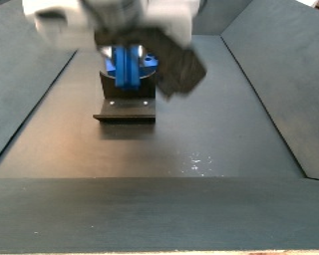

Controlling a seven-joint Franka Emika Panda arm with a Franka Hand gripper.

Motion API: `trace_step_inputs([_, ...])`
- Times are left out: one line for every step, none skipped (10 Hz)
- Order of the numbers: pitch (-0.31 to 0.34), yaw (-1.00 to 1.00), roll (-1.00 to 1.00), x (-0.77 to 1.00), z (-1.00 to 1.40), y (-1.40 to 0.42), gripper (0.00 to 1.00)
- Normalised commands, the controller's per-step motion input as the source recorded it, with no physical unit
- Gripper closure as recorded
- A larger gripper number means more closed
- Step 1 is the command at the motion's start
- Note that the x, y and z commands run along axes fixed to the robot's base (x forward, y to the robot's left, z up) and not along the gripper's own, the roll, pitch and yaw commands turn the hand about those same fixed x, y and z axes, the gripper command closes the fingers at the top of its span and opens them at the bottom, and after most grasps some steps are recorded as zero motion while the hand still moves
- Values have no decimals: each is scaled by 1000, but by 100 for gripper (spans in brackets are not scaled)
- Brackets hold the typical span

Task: Pick up the star object. Move up. Place the star object on the fixture. Regrasp the star object. Move to above the board. Insert the star object.
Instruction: Place the star object on the fixture.

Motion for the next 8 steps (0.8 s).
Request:
trace_step_inputs([66, -181, -729, 191, -1000, 120, 100])
trace_step_inputs([48, -169, -562, 203, -1000, 127, 100])
trace_step_inputs([37, -148, -348, 199, -927, 125, 100])
trace_step_inputs([23, -134, -251, 170, -734, 91, 100])
trace_step_inputs([15, -124, -212, 142, -596, 78, 100])
trace_step_inputs([-7, -105, -147, 101, -399, 118, 100])
trace_step_inputs([-24, -94, -128, 82, -374, 134, 100])
trace_step_inputs([-26, -80, -126, 82, -374, 134, 100])
